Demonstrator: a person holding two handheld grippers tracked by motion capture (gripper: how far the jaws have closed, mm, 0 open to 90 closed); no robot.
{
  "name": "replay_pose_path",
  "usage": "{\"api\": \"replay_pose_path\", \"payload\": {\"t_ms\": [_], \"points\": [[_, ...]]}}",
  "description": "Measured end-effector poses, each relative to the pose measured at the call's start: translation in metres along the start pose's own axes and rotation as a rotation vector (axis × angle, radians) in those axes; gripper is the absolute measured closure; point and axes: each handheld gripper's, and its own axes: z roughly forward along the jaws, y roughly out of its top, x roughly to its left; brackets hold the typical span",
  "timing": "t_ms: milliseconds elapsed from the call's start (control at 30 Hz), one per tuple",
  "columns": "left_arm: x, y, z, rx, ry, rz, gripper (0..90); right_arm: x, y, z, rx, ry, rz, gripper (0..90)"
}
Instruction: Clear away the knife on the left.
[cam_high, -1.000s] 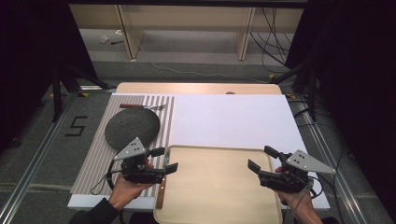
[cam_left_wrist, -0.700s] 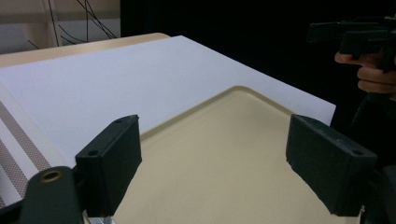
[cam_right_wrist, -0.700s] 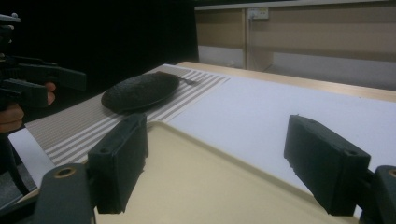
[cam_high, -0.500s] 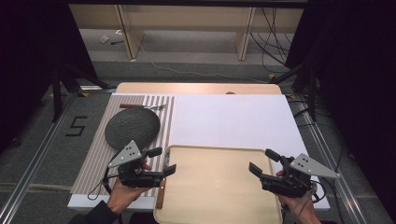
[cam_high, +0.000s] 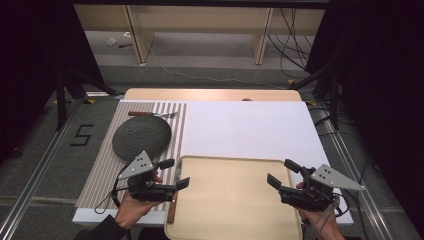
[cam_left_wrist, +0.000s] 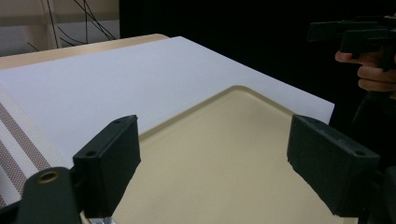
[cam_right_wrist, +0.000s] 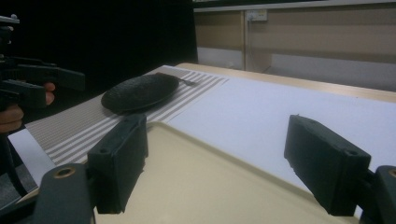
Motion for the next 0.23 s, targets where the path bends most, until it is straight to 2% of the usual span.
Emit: {"api": "replay_pose_path", "payload": {"t_ms": [233], "points": [[0.0008, -0.0001, 0.0006, 0.008, -0.001, -0.001, 16.8, -0.0001, 0.0002, -0.0001, 0.006, 0.001, -0.002, 22.6]]}}
